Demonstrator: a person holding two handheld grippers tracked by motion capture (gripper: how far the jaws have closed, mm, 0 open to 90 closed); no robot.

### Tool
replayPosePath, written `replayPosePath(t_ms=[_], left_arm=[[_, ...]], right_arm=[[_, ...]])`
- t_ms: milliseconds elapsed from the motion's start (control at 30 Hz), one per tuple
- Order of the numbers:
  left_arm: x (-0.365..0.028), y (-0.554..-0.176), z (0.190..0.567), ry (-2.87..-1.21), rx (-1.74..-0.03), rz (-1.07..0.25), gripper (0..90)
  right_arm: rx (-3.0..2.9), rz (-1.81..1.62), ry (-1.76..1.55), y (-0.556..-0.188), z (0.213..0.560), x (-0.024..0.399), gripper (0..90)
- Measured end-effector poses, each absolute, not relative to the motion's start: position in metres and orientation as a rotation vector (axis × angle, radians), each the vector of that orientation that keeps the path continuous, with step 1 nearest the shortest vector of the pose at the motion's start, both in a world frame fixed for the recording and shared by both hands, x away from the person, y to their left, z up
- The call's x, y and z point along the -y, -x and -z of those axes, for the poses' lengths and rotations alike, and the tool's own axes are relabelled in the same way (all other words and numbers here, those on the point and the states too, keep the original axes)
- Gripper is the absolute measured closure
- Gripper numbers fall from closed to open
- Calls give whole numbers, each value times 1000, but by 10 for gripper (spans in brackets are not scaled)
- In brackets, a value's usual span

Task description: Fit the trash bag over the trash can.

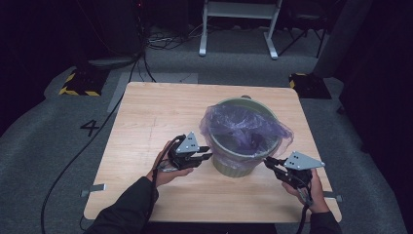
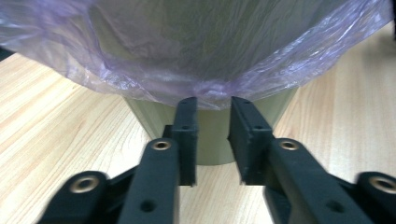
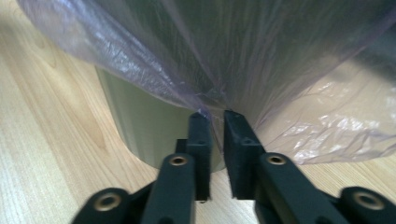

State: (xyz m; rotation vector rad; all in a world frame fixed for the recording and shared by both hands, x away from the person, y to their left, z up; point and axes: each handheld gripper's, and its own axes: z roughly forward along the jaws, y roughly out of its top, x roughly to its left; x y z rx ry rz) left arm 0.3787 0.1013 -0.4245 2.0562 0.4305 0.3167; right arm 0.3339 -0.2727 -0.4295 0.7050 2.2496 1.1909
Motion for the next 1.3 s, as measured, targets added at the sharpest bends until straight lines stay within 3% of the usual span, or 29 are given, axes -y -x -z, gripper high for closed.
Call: replayPosePath(t_ms=[300,533,800,1000,1167,1300], left_arm=[[-131,-369,401,-1931,-463,-354,327],[-144,-369,378,-1843,-450,-384,155],[-136,-389,356,-1819,-456,-361,161],[-122,-408,349,-1846,-441,-385,260],[-116,-424,348,-1845,-462,-417,393],[-111,-432,348,-1839,-461,-429,500]], right_arm=[[-2177,-1283,-640,-310,403,284,522],[-2101,-1323,-617,-290,381,292,316],[-1977,-1331,-669,-294,352,295,284],[-1963,-1304,-722,-325,340,290,316],[-1987,-1269,-759,-353,339,287,436],[-1973,-1314,-781,-367,338,291,591]])
